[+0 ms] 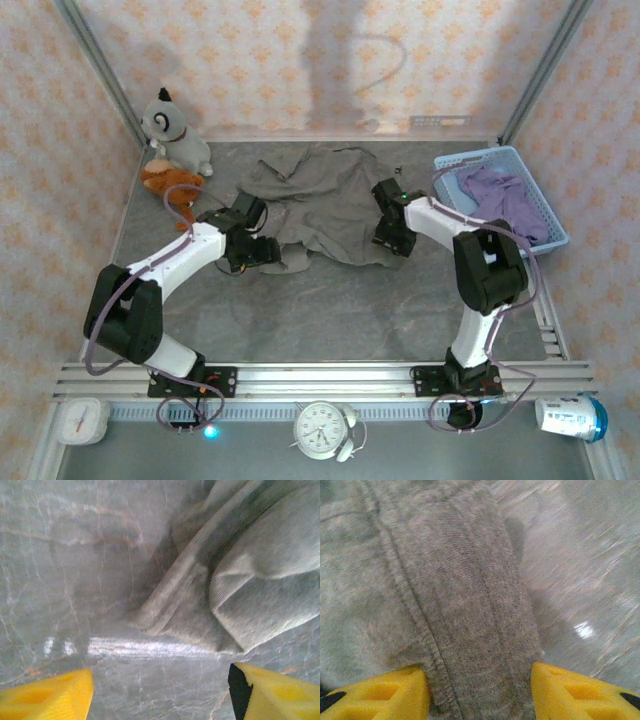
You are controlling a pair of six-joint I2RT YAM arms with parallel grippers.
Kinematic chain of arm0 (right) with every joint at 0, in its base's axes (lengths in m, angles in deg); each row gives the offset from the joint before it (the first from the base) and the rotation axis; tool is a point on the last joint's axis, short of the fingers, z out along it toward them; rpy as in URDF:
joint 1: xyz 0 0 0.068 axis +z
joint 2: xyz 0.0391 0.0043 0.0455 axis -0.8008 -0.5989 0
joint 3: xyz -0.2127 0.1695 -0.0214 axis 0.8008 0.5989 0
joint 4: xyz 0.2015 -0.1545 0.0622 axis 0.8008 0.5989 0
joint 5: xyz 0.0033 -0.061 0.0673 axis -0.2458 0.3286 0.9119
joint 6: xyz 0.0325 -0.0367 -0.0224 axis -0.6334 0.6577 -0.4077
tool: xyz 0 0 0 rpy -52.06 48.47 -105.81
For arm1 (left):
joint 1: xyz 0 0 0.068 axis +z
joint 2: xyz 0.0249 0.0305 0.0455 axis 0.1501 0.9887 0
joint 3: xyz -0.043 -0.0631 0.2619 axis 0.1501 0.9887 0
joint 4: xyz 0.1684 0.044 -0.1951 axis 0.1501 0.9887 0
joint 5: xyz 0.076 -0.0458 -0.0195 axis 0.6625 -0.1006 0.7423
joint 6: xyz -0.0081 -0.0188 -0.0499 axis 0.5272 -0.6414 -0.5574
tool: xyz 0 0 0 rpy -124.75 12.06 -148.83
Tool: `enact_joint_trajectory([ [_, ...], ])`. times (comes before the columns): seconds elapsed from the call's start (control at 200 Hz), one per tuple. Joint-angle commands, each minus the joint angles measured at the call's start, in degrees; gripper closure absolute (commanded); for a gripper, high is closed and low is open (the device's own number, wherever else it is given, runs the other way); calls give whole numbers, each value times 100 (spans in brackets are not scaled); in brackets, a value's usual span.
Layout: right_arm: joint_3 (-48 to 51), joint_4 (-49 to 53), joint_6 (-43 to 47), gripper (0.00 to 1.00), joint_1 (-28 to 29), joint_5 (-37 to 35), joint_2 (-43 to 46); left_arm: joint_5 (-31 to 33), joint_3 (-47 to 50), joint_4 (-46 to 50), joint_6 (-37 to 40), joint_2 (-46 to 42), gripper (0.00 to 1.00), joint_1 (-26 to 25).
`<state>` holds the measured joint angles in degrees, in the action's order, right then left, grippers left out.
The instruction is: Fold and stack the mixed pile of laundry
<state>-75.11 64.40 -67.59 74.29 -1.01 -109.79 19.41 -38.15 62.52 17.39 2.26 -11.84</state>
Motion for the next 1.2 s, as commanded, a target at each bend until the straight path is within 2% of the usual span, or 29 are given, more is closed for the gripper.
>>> enact_joint_trajectory([
  [0.0, -287, 185, 0, 46, -321, -392, 72, -26, 327, -360, 110, -256, 30, -71],
  [0.22, -87, 1, 318, 39, -333, 276, 562, 125, 424, -991, 180, 88, 31, -476],
  [0.34, 362, -16, 292, 32, -333, 213, 1018, -21, 272, -1192, 283, 471, 32, -483],
  [0.405, 629, -81, 290, 30, -356, 114, 1245, -121, 165, -1239, 358, 639, 36, -534],
  [0.535, 980, -254, 309, 29, -429, 207, 1249, -75, -54, -1050, 595, 981, 51, -611],
  [0.656, 1229, -585, 180, 31, -441, 374, 941, -30, -117, -970, 738, 1126, 73, -610],
  [0.696, 1278, -710, 133, 35, -438, 463, 810, 21, -159, -889, 776, 1134, 81, -612],
  [0.761, 1290, -815, 67, 50, -440, 461, 640, 221, -286, -668, 850, 1101, 99, -616],
  [0.776, 1274, -812, 61, 54, -444, 428, 612, 270, -321, -596, 876, 1086, 100, -616],
  [0.846, 1144, -713, 48, 78, -479, 245, 564, 783, -558, -186, 1013, 996, 100, -610],
  [0.946, 863, -495, 215, 98, -618, 31, 677, 2008, -1192, 627, 1423, 923, 100, -606],
  [1.086, 41, 215, 735, 100, -713, -478, 867, 3860, -2362, 1487, 2182, 864, 100, -579],
  [1.196, -392, 515, 959, 100, -711, -763, 1189, 5144, -3091, 1708, 2736, 740, 100, -580],
])
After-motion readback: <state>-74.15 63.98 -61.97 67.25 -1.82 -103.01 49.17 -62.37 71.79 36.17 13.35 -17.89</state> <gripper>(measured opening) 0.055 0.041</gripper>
